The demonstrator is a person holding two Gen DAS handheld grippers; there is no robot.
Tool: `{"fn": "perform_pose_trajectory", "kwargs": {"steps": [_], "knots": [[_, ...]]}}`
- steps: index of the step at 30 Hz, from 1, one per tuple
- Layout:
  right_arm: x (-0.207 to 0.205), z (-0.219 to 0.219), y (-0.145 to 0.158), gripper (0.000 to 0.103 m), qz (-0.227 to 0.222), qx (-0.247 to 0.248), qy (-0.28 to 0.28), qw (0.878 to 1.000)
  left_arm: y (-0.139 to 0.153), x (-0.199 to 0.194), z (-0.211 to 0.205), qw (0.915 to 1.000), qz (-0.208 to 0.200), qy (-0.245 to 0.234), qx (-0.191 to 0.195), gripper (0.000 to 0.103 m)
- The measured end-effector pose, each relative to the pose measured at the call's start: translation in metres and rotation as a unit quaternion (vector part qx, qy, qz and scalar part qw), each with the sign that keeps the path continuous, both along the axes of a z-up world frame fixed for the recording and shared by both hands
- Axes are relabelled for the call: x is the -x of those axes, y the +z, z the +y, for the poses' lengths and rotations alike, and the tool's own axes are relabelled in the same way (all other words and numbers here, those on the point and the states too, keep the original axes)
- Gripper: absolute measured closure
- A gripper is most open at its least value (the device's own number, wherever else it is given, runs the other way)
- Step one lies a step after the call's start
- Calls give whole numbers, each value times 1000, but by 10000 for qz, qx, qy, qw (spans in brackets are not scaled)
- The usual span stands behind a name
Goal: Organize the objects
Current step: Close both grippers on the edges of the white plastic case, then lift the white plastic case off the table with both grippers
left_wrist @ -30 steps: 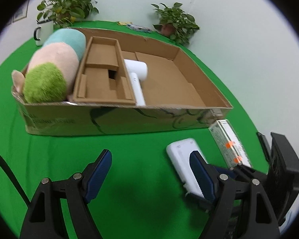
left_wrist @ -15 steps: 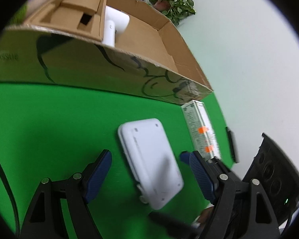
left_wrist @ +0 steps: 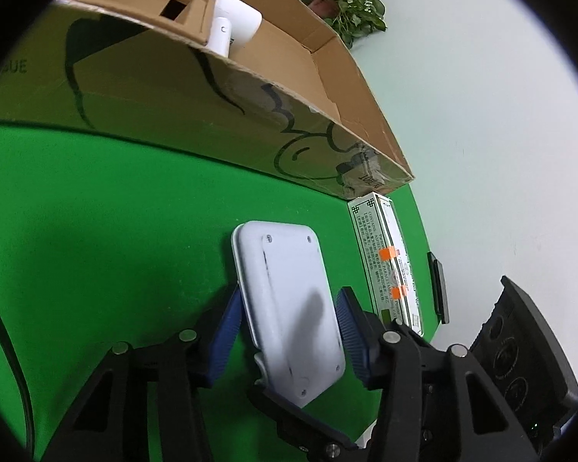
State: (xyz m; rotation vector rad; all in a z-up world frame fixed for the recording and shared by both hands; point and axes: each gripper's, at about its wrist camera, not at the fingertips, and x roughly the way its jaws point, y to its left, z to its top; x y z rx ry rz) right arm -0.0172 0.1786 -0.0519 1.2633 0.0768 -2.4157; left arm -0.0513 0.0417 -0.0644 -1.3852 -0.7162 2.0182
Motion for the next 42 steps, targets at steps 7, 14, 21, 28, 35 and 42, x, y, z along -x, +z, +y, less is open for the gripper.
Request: {"fn": "perform_pose_trajectory", "kwargs": {"steps": [7, 14, 21, 28, 35, 42], "knots": [[-7, -4, 1, 32, 31, -54, -18, 10000, 2, -7, 4, 9998, 20, -28, 213, 67], [-16, -4, 4, 33, 124, -64, -43, 9999, 5, -12, 8, 9997, -28, -104, 242, 71], [-24, 1, 20, 33, 411, 24, -130, 9991, 28, -17, 16, 9991, 293, -136, 290, 74], [-24, 7, 53, 33, 833, 55, -216, 9963, 74, -17, 23, 9948, 912, -251, 376, 78], [-15, 10, 89, 35, 1288, 16, -357, 9910, 114, -9, 25, 9872, 1481, -354, 475, 79], [3, 7, 132, 37, 1722, 60, -426, 9841, 156, 9, 24, 9787, 1962, -370, 471, 80]]}}
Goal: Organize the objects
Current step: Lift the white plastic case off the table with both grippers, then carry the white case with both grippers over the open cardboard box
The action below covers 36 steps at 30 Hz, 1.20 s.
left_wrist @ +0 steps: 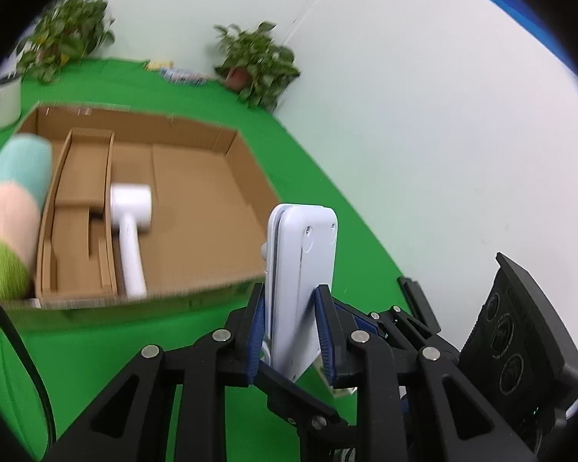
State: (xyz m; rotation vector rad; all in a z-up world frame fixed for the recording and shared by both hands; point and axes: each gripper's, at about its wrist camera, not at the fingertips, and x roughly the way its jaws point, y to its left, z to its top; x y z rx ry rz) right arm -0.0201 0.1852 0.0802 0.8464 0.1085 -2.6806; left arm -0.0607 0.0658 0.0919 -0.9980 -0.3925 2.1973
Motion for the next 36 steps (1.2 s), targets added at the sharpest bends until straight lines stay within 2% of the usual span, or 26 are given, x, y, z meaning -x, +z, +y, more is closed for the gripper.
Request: {"fn": "perform_pose_trajectory", "kwargs": {"steps": [6, 11, 18, 25, 36], "knots": [[24, 1, 40, 38, 291, 79, -5, 9995, 39, 22, -1, 9992, 395, -51, 11, 81], [48, -2, 67, 38, 366, 155, 13, 9992, 66, 40, -2, 9982, 587, -86, 133, 81], [91, -3, 84, 39, 123, 364, 40, 9993, 74, 71, -4, 9980, 519, -77, 348, 81], [157, 3, 62, 39, -375, 520, -11, 9979, 54, 102, -2, 9982, 243, -77, 543, 81], [210, 12, 7, 39, -1178, 579, -88, 9913, 9, 140, 9, 9977, -284, -149, 603, 82]]}}
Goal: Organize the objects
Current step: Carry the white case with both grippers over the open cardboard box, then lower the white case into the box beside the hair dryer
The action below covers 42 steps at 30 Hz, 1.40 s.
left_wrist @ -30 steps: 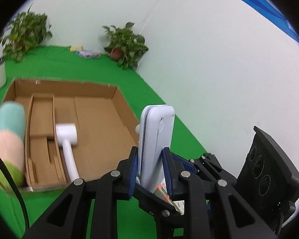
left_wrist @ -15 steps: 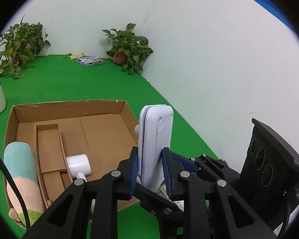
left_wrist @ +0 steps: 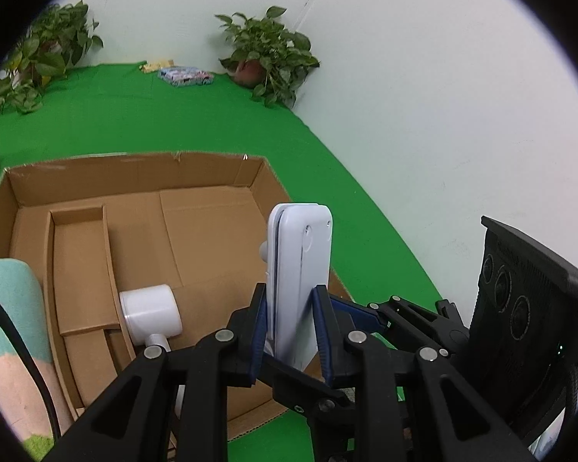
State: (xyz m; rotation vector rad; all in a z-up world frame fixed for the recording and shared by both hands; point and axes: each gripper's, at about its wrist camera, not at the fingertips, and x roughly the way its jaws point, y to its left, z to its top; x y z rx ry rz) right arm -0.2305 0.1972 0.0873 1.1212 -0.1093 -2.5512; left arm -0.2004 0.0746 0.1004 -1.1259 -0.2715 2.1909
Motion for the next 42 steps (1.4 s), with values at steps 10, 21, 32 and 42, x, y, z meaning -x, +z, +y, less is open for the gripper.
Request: {"fn": "perform_pose_trajectory", "kwargs": {"steps": [10, 21, 32, 42], "knots": [[16, 5, -57, 38, -726, 178, 121, 9971, -49, 16, 1, 9979, -644, 95, 52, 83], [9, 7, -117, 38, -1549, 225, 217, 9874, -102, 12, -4, 9890, -1450, 280, 44, 83], [10, -5, -126, 37, -1878, 144, 263, 9817, -109, 14, -7, 9830, -1747, 458, 331, 81], [12, -1, -116, 33, -1828, -19, 93, 9831, -75, -19, -47, 9893, -1033, 853, 583, 81]]}}
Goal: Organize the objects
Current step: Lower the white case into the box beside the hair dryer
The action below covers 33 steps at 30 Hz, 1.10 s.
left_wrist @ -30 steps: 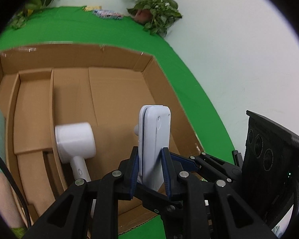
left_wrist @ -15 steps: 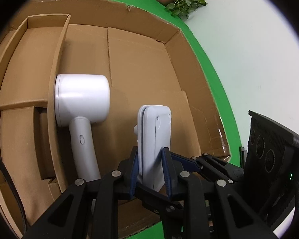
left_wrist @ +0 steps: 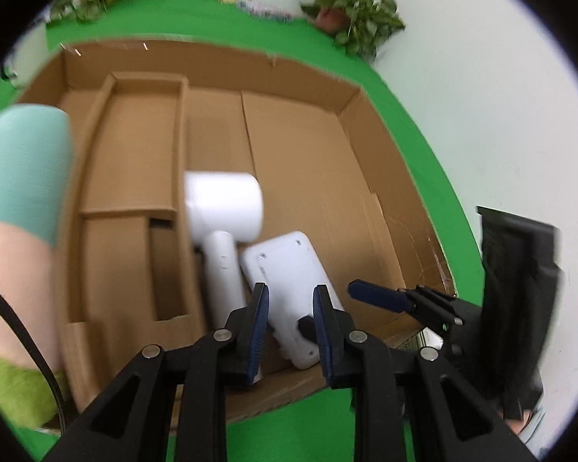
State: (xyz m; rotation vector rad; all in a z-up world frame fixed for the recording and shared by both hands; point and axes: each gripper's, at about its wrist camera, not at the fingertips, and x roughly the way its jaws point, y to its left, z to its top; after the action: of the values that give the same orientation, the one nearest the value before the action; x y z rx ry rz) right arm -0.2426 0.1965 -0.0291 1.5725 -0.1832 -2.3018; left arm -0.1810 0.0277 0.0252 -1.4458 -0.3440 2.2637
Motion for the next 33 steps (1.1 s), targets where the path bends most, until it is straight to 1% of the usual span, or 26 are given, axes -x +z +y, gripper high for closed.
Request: {"fn": "perform_pose_trajectory", "kwargs": {"steps": [2, 5, 6, 7, 8, 11, 15, 16, 21, 23, 27, 33], "knots": [[4, 0, -2, 33, -35, -16, -27, 10000, 5, -7, -10, 9998, 164, 106, 88, 81], [8, -4, -8, 33, -106, 13, -21, 9999, 9, -14, -23, 9995, 209, 193, 106, 81], [9, -7, -10, 36, -137, 35, -10, 9999, 9, -12, -25, 9995, 220, 222, 106, 81], [9, -8, -12, 42, -154, 28, -15, 9999, 9, -12, -29, 9994, 225, 257, 101, 81], [9, -11, -14, 45, -177, 0, -26, 9998, 8, -12, -33, 9993, 226, 300, 86, 81], [7, -13, -13, 46, -176, 4, -170, 9997, 7, -10, -39, 9991, 221, 355, 65, 81], [9, -5, -13, 55, -360, 169, -499, 9980, 4, -10, -40, 9991, 203, 357, 37, 81], [10, -3, -13, 56, -421, 208, -555, 9974, 3, -10, -40, 9992, 197, 355, 27, 81], [11, -7, -14, 55, -571, 220, -642, 9961, -1, -9, -38, 9992, 181, 345, -27, 81], [10, -11, -12, 55, -578, 102, -569, 9967, -2, -10, -38, 9993, 172, 337, -27, 81], [5, -27, -11, 51, -552, -107, -256, 9981, -3, -9, -38, 9993, 170, 339, -30, 81], [2, -32, -9, 48, -621, -63, -23, 9980, -5, -11, -37, 9993, 188, 314, -38, 81]]}}
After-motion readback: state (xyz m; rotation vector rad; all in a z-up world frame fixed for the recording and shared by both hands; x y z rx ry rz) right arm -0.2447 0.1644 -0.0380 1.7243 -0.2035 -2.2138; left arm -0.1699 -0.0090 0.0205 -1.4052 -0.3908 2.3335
